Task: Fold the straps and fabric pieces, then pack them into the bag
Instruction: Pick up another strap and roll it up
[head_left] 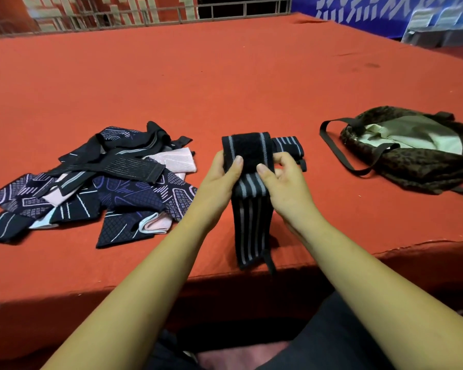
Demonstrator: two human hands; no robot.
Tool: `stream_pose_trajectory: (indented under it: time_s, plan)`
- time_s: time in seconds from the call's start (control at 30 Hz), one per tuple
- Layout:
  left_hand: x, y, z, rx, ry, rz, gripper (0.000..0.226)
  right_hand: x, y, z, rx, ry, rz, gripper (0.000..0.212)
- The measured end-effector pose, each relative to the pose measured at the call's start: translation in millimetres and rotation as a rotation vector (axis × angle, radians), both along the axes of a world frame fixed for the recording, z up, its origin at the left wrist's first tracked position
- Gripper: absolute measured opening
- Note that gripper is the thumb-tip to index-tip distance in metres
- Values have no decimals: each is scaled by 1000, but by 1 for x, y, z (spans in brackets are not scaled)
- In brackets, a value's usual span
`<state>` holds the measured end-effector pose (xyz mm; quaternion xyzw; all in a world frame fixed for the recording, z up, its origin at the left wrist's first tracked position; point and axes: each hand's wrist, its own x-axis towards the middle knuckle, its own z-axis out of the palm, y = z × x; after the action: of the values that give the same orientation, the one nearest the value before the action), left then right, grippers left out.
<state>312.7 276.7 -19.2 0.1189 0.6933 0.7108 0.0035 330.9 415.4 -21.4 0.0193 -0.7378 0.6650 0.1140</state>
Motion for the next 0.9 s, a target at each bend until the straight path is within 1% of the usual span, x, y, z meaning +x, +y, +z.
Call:
stream_pose_trajectory:
  time_s: [0.1, 0.13, 0.2, 0.23, 0.33, 0.4, 0.43, 0.53, 0.57, 0.63, 0.67, 0.7, 0.77, 0.8, 0.83, 0.87, 0.9]
  plan:
    - [3, 4, -11, 15, -145, -112, 44, -4, 2, 0, -2, 3, -74, 14]
    - [3, 4, -15, 6, -185, -149, 44, -6, 2, 0, -19, 4, -79, 14]
    - [6, 4, -20, -34, -220, -176, 36, -7, 3, -1, -54, 17, -62, 12]
    - [9, 4, -22, -51, -241, -172, 35, -6, 5, -2, -77, 33, -41, 15]
    - [12, 4, -27, -78, -350, -132, 47, -3, 9, -3, -208, 61, 47, 30]
    - [11, 5, -31, -41, -400, -118, 49, -2, 9, -7, -237, 71, 76, 33]
    - [11, 5, -31, 13, -419, -111, 47, -1, 9, -9, -238, 68, 83, 34]
    - [7, 4, -33, 205, -429, -52, 45, 0, 11, -15, -309, 53, 129, 35]
    - [7, 4, -33, 240, -437, -44, 41, 1, 13, -17, -331, 48, 160, 32]
    - [7, 3, -32, 270, -448, -37, 21, 4, 18, -21, -323, -1, 215, 25]
    - [9, 3, -29, 290, -457, -52, 23, 6, 20, -23, -291, -49, 231, 23]
    - [10, 3, -27, 322, -472, -57, 30, 7, 23, -25, -251, -96, 243, 22]
    - [6, 2, -25, 443, -516, -61, 34, 11, 26, -31, -212, -145, 256, 25]
    - [6, 3, -21, 475, -526, -48, 41, 12, 26, -33, -225, -162, 254, 28]
    - [6, 3, -20, 467, -529, -44, 47, 14, 26, -33, -242, -183, 249, 29]
    - [5, 6, -22, 407, -503, -41, 48, 15, 26, -34, -258, -207, 240, 29]
    - [4, 9, -24, 333, -461, -36, 43, 15, 25, -35, -274, -233, 230, 28]
